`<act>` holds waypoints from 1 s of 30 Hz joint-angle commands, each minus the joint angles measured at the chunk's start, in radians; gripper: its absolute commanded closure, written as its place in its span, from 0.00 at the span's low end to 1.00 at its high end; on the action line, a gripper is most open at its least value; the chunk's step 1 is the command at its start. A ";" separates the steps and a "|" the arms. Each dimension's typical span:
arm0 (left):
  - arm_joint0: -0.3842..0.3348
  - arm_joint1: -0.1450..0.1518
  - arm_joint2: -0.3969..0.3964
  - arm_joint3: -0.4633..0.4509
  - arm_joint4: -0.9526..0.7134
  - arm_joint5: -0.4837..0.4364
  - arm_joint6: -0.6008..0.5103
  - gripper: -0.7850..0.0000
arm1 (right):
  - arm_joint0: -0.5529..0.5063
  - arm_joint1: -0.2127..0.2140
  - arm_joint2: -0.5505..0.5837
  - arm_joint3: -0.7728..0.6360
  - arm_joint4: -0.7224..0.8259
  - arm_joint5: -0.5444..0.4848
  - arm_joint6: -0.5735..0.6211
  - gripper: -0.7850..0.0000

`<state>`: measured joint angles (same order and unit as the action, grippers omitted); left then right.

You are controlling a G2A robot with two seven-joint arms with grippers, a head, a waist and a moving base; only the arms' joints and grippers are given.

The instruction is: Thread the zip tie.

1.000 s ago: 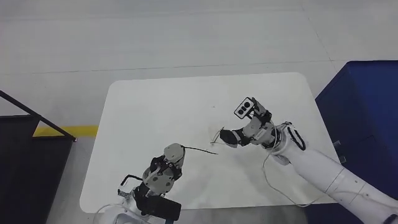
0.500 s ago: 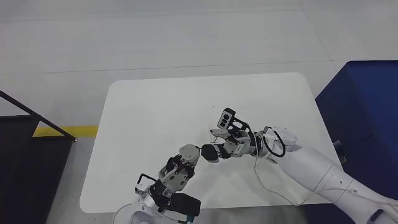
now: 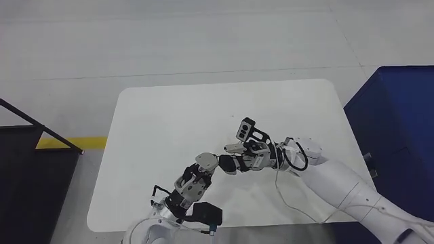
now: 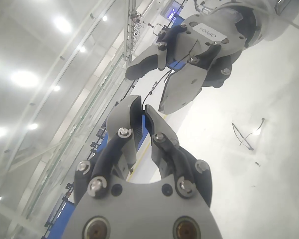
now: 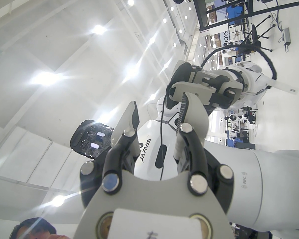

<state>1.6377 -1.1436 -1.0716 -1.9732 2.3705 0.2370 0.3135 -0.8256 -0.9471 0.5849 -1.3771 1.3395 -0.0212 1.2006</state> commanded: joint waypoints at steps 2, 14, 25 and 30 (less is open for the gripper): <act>-0.005 -0.002 -0.001 0.004 -0.005 0.003 -0.001 1.00 | -0.007 -0.006 0.015 0.003 -0.009 0.010 0.005 0.67; -0.009 -0.004 -0.010 0.012 -0.029 -0.009 0.047 1.00 | -0.029 -0.029 0.067 0.012 -0.047 0.048 0.004 0.95; 0.001 -0.004 -0.023 0.008 -0.038 -0.009 0.090 1.00 | -0.045 -0.045 0.106 -0.006 -0.106 0.084 0.000 1.00; 0.009 -0.004 -0.032 0.002 -0.047 0.003 0.095 0.00 | -0.055 -0.052 0.128 -0.014 -0.105 0.095 0.011 1.00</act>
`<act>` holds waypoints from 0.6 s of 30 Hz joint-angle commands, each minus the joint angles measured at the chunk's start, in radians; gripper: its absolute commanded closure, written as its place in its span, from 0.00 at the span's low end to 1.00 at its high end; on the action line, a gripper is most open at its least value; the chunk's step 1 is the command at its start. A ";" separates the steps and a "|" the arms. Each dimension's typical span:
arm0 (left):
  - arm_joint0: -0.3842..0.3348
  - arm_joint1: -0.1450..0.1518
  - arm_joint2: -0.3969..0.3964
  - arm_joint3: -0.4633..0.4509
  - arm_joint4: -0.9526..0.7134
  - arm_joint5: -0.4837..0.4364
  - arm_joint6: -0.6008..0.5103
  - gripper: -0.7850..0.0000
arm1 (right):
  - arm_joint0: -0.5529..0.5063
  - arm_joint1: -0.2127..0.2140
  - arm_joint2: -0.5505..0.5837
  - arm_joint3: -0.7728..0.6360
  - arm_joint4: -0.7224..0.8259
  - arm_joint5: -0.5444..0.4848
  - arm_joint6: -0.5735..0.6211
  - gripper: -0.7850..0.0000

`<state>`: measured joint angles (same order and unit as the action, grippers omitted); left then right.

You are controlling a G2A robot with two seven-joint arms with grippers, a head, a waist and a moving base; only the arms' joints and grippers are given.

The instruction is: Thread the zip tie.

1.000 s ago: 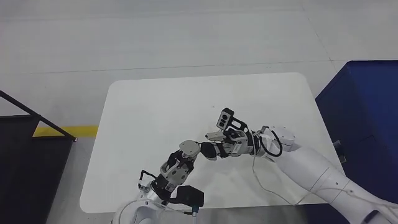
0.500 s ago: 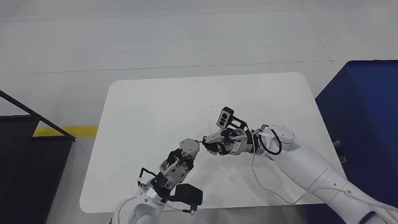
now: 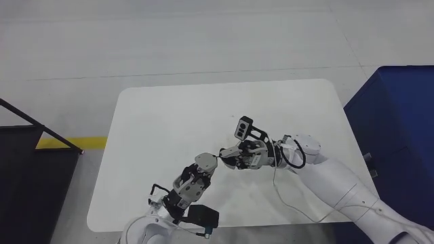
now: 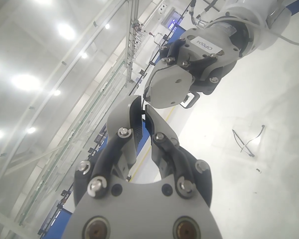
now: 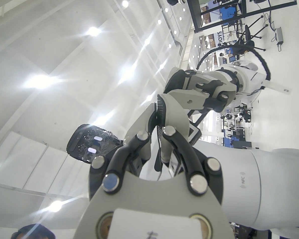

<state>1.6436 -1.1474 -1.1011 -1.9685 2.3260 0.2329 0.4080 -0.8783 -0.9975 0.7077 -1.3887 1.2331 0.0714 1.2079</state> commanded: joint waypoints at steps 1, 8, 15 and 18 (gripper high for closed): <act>0.006 0.000 -0.008 -0.005 -0.002 0.018 -0.001 0.00 | -0.004 -0.002 0.014 -0.006 0.005 0.000 0.010 1.00; 0.037 0.003 -0.091 0.016 -0.052 0.102 -0.008 0.00 | -0.024 -0.001 0.066 -0.026 0.032 -0.006 0.058 1.00; 0.037 0.003 -0.089 0.024 -0.051 0.087 -0.013 0.00 | -0.026 -0.002 0.069 -0.040 0.033 -0.014 0.055 1.00; -0.007 0.002 -0.076 0.051 -0.175 -0.186 -0.103 0.00 | -0.003 0.011 0.124 -0.136 -0.186 -0.136 -0.016 1.00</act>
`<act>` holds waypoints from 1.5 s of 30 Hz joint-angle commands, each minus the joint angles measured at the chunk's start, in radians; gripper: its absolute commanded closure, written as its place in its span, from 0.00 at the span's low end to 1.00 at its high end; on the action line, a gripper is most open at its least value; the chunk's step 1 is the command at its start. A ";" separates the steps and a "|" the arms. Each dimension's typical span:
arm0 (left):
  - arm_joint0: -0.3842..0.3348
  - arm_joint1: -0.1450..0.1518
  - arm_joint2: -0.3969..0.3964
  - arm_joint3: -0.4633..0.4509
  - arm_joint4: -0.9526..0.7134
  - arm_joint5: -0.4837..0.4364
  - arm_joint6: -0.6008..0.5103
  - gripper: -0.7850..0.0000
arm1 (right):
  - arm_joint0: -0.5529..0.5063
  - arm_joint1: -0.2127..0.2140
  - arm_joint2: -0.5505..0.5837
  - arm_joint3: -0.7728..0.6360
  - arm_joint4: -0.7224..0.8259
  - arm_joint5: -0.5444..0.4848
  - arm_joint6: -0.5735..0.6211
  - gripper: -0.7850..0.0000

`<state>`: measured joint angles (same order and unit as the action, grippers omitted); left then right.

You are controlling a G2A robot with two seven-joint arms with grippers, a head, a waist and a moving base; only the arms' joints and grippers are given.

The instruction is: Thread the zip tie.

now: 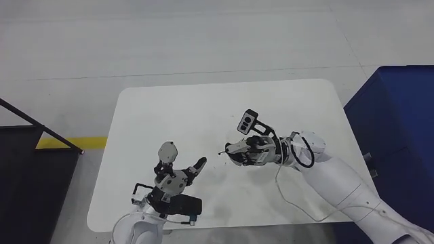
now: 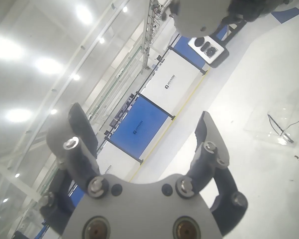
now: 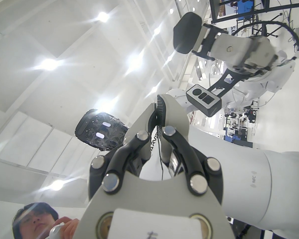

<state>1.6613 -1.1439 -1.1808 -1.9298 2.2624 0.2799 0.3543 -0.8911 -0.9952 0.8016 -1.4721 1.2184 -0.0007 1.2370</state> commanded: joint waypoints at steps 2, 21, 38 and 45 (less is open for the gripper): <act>-0.074 -0.001 -0.006 0.045 -0.254 -0.451 -0.102 0.00 | -0.003 0.027 0.094 -0.180 -0.314 -0.102 -0.112 1.00; -0.116 0.002 -0.012 0.090 -0.328 -0.634 -0.167 0.00 | 0.055 0.038 0.188 -0.636 -0.634 -0.149 -0.167 1.00; -0.116 0.002 -0.012 0.090 -0.328 -0.634 -0.167 0.00 | 0.077 0.034 0.437 -0.872 -0.614 -0.389 -0.346 1.00; -0.116 0.002 -0.012 0.090 -0.328 -0.634 -0.167 0.00 | 0.071 0.041 0.630 -0.878 -0.486 -0.467 -0.330 1.00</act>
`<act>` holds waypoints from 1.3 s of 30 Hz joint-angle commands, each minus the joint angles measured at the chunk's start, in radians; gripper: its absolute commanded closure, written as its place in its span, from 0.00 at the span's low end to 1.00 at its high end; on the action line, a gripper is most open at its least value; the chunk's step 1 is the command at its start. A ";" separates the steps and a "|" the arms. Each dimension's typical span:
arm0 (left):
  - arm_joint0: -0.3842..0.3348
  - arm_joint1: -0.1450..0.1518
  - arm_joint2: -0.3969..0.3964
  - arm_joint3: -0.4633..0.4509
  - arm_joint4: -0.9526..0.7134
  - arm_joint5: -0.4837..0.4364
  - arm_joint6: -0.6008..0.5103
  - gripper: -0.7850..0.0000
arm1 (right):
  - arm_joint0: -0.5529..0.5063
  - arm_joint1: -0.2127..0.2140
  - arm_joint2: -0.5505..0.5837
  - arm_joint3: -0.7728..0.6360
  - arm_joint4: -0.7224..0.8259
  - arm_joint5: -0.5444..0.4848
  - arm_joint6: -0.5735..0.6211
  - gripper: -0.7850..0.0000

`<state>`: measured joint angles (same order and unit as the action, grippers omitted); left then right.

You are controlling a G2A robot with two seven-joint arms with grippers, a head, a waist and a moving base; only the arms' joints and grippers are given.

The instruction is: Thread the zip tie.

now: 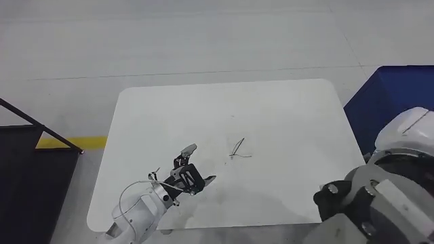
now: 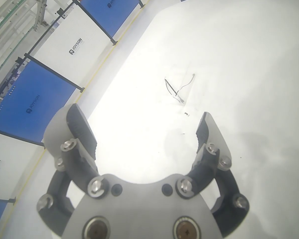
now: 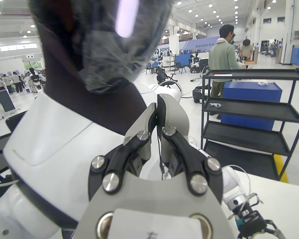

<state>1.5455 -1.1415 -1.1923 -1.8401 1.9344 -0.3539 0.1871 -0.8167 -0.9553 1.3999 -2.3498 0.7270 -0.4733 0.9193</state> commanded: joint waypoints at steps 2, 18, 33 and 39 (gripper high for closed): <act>0.000 0.000 0.000 0.000 0.000 0.000 0.000 0.00 | -0.032 0.000 0.063 0.000 0.030 -0.004 -0.043 1.00; 0.000 0.000 0.000 0.000 0.000 0.000 0.000 0.00 | 0.020 -0.013 0.068 0.000 -0.047 -0.136 -0.093 1.00; 0.000 0.000 0.000 0.000 0.000 0.000 0.000 0.00 | 0.112 -0.012 0.066 0.000 -0.564 -0.145 -0.100 1.00; 0.000 0.000 0.000 0.000 0.000 0.000 0.000 0.00 | 0.123 -0.019 -0.053 0.000 -0.567 -0.215 -0.126 1.00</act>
<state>1.5455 -1.1415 -1.1923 -1.8401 1.9344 -0.3539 0.1871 -0.7053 -0.9732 1.3600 -2.3500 0.1610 -0.6720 0.7951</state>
